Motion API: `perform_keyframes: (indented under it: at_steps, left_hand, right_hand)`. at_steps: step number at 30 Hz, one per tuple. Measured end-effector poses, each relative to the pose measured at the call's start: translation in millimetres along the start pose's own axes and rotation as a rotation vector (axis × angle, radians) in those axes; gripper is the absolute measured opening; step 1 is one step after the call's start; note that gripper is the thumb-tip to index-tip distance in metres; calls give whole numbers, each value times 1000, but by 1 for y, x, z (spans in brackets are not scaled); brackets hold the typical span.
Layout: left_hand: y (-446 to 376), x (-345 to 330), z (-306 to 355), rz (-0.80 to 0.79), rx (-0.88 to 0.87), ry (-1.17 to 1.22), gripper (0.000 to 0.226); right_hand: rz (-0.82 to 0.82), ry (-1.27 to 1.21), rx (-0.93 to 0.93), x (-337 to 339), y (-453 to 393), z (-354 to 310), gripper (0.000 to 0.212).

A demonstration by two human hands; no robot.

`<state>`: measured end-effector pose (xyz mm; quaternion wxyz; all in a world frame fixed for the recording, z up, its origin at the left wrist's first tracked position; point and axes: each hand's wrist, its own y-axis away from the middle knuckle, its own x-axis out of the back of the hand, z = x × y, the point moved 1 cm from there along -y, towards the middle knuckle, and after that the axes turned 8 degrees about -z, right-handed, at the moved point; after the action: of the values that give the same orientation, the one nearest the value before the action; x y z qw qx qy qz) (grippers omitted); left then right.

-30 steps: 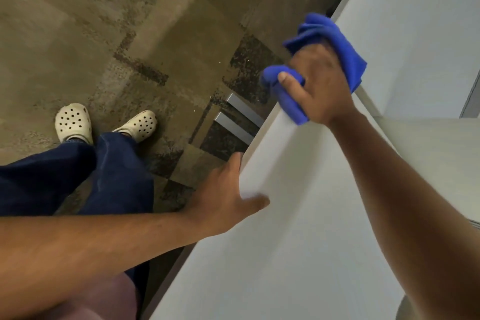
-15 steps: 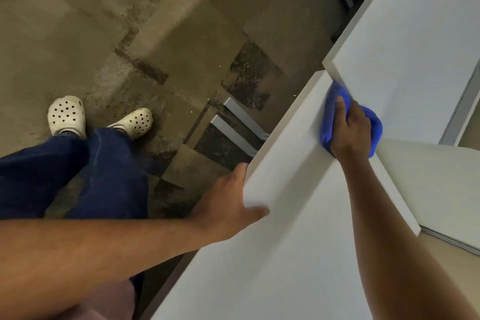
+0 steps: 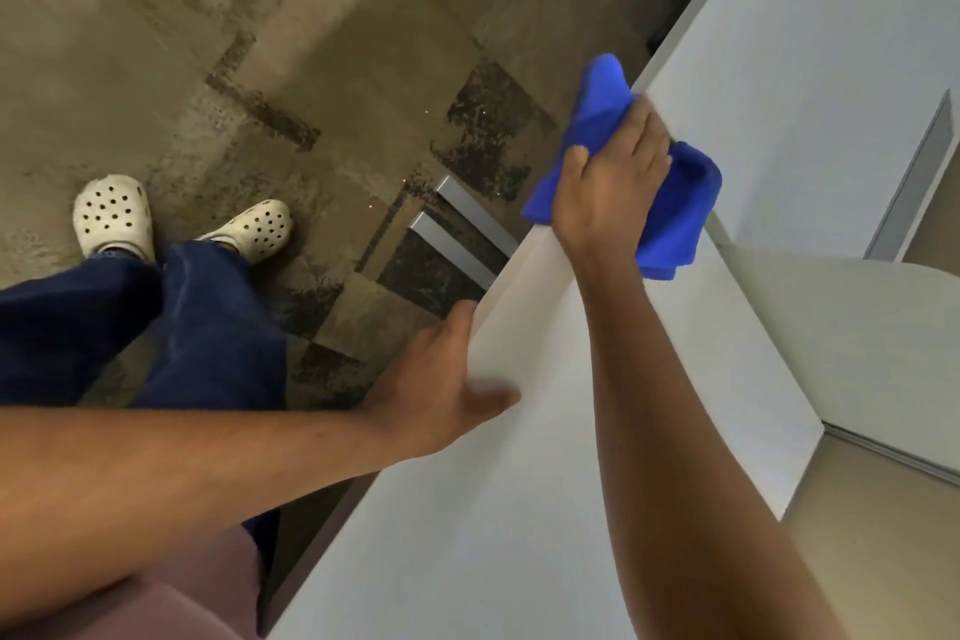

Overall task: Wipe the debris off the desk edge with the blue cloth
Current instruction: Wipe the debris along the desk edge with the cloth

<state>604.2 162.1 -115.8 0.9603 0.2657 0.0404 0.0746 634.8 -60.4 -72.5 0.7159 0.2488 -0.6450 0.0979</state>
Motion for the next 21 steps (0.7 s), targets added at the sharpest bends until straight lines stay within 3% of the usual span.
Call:
perform_keyframes:
  at_steps: [7, 12, 16, 21]
  left_hand:
    - [2, 6, 5, 6, 49, -3, 67]
    - [2, 4, 2, -7, 24, 46, 69]
    - [4, 5, 3, -19, 15, 50, 73]
    - [4, 5, 5, -11, 66, 81, 67]
  right_hand:
    - [-93, 21, 488, -3, 34, 31, 42]
    - [-175, 190, 923, 19, -17, 40, 45]
    - [-180, 319, 767, 28, -54, 18, 62]
    - [-124, 223, 724, 16, -10, 20, 51]
